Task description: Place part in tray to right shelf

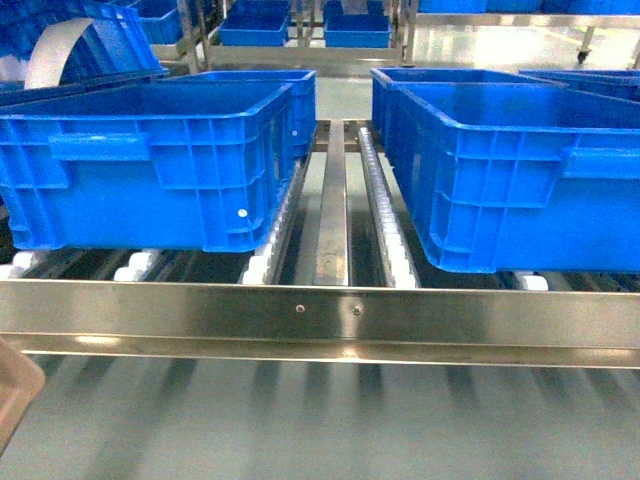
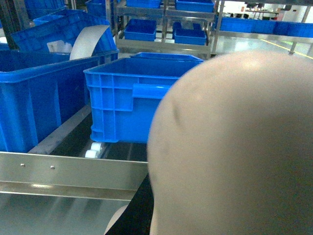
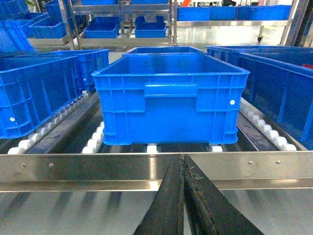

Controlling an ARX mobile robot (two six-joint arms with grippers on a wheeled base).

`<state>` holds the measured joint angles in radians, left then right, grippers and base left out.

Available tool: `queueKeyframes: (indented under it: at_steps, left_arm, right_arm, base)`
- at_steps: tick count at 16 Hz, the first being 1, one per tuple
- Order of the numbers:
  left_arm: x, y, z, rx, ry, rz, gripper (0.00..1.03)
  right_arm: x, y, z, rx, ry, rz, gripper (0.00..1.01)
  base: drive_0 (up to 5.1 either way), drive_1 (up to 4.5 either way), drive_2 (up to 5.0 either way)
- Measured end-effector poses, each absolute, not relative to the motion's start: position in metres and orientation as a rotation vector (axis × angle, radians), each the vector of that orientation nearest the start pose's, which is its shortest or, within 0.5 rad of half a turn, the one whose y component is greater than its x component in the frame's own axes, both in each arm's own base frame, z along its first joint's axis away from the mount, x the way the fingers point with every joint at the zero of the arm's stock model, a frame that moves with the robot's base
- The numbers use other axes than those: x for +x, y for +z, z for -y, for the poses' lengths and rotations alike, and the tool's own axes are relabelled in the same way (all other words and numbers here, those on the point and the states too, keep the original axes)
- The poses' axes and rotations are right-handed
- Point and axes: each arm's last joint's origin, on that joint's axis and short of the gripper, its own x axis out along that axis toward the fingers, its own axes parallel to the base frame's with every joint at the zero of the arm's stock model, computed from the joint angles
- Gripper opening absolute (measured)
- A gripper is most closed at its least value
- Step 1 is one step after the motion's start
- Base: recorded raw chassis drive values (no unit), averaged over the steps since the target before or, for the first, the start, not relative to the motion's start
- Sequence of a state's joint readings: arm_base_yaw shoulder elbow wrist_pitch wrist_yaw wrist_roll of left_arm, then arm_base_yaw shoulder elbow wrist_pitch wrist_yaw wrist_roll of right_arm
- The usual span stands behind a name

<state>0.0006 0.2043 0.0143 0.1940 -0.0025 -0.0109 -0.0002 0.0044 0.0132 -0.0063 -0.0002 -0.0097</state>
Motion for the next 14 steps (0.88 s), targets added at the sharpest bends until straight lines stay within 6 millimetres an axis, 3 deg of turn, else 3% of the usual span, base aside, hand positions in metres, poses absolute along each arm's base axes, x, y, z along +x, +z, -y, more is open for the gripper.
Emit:
queueKeyframes:
  at_steps: [4,5,14]
  left_arm:
    - [0.099,0.163,0.000,-0.012,0.000,-0.047,0.14]
    - [0.097,0.168,0.000,-0.011,0.001,0.007,0.14]
    - [0.097,0.167,0.000,-0.011,0.002,-0.003,0.14]
  right_arm:
    - [0.097,0.167,0.000,-0.009,0.000,0.004,0.02]
    - [0.097,0.167,0.000,-0.009,0.000,0.006,0.02]
    - [0.097,0.167,0.000,-0.008,0.000,0.005,0.02]
  base:
    - [0.0,0.00,0.0]
    - [0.0,0.00,0.0]
    - [0.0,0.00,0.0]
